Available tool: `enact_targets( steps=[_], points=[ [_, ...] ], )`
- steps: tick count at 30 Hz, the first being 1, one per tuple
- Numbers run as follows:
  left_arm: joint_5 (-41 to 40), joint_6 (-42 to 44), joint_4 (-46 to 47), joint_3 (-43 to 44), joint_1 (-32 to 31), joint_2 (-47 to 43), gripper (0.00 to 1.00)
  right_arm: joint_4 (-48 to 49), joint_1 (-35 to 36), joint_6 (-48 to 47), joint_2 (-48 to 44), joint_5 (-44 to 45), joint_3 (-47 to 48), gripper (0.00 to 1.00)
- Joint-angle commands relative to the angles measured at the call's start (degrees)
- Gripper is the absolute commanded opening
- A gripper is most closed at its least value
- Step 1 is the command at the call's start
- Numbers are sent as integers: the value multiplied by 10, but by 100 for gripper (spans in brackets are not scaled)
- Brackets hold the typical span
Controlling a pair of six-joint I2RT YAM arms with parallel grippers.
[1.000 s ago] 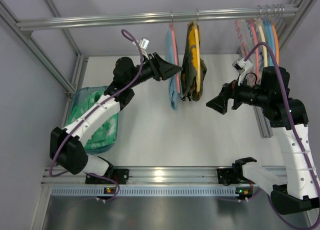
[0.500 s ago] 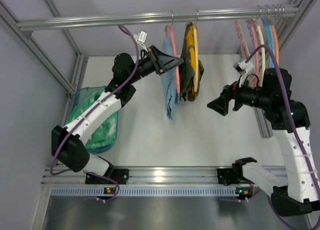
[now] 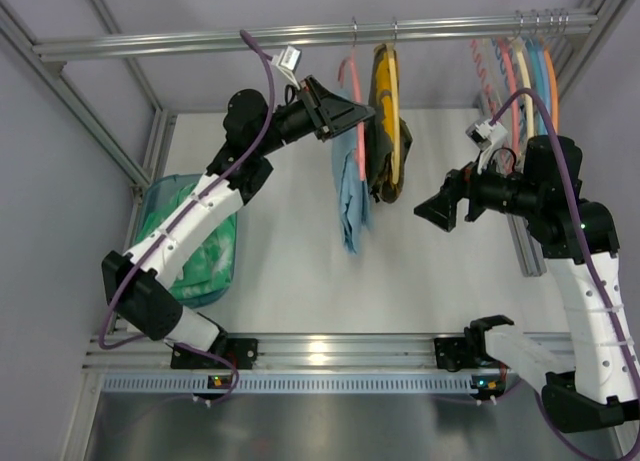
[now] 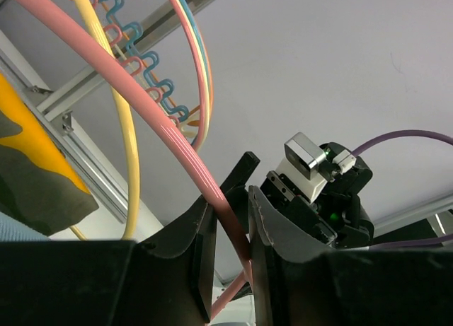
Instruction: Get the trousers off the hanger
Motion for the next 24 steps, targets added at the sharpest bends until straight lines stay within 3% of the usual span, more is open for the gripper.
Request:
enact_targets(
  steps=[1,14,24],
  points=[
    [-26,26,144,85,4,-25,0,9,7,-6,1,-3,26,100],
    [-13,26,143,131,3,-47,0,14,7,-1,9,-10,35,99],
    [17,137,143,-117,-25,-192,0,127,16,120,21,-15,58,99]
  ],
)
